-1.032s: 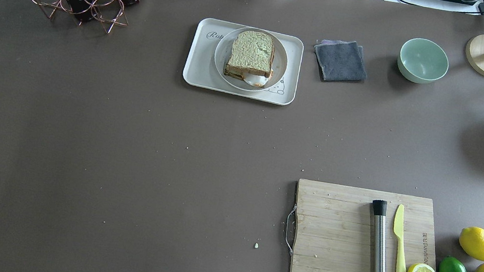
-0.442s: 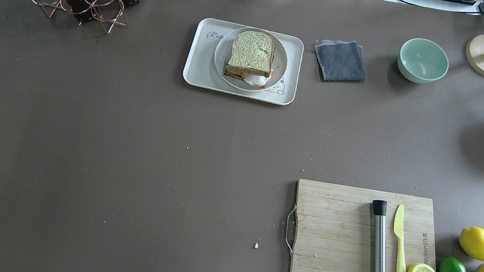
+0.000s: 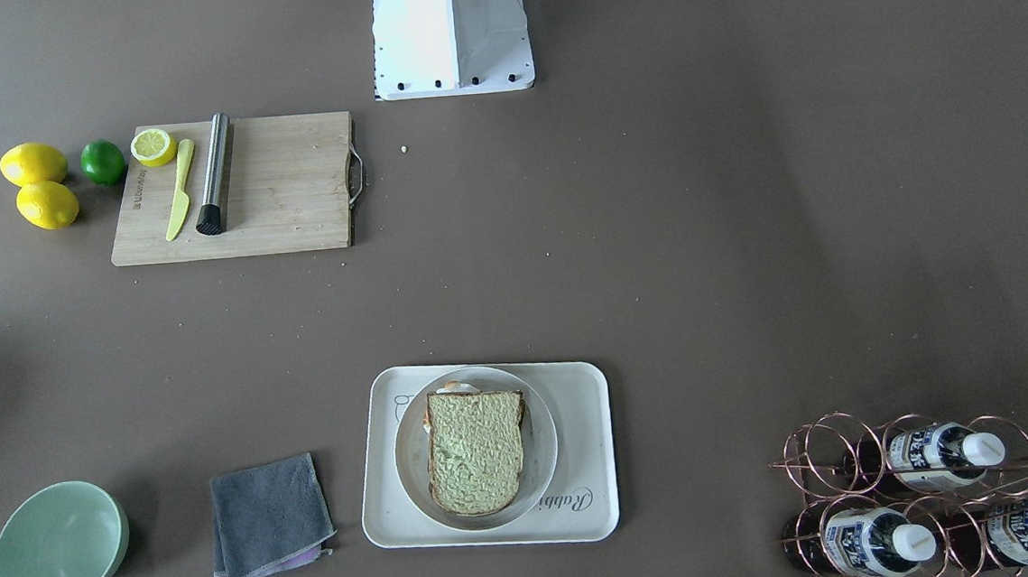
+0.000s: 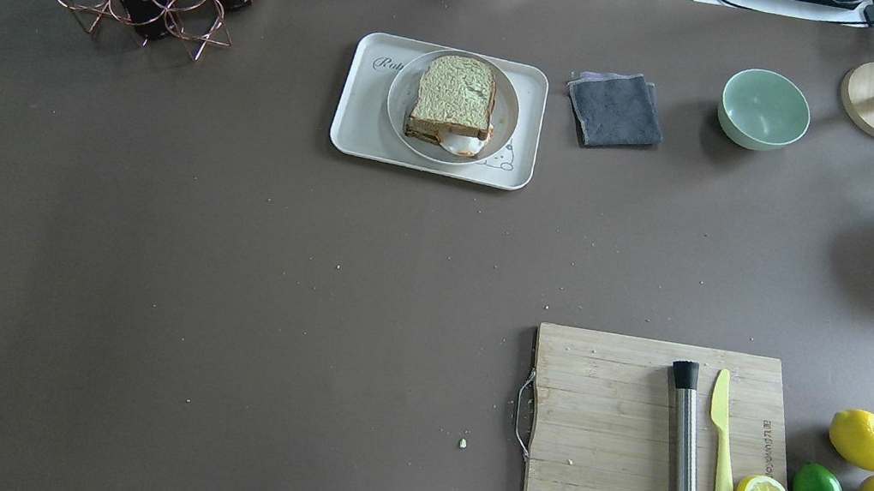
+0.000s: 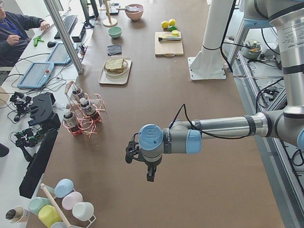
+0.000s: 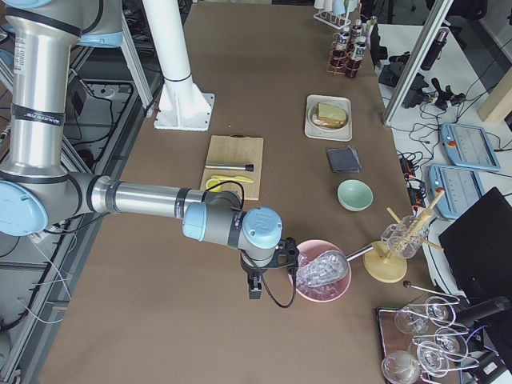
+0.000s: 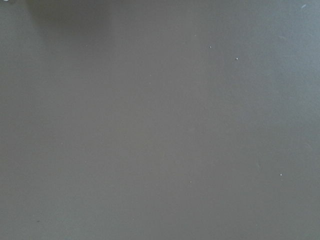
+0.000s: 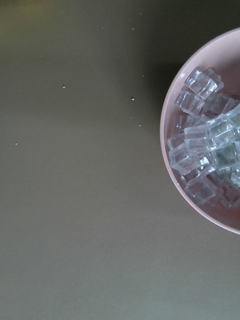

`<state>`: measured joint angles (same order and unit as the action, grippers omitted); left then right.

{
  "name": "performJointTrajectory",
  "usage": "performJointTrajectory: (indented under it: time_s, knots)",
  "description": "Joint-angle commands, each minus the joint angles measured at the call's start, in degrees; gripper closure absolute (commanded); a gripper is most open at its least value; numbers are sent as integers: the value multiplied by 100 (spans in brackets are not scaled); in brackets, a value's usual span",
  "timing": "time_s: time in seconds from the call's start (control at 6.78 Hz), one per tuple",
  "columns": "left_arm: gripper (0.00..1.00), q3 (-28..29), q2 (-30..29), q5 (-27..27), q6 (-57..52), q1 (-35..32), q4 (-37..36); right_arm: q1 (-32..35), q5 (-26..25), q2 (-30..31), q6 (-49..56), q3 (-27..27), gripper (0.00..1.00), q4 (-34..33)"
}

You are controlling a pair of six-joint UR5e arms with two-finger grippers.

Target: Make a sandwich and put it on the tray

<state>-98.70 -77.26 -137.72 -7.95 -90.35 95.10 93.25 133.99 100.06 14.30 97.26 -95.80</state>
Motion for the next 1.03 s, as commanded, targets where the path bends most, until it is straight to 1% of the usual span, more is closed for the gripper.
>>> performJointTrajectory:
  time_s: [0.0, 0.15, 0.44, 0.59, 0.88]
  knots:
    - [2, -9, 0, 0, 4, 0, 0, -18, -48, 5, -59, 29, 0, -35]
    - [2, -9, 0, 0, -5, 9, 0, -9, -48, -4, -138, 21, 0, -53]
    - [2, -9, 0, 0, -5, 0, 0, -18, -66, 5, -777, 30, 0, -44]
    - [2, -9, 9, 0, -5, 0, 0, -18, -196, 14, -780, 30, 0, -35]
    - [2, -9, 0, 0, -5, 0, 0, -18, -197, 40, -728, 30, 0, 0]
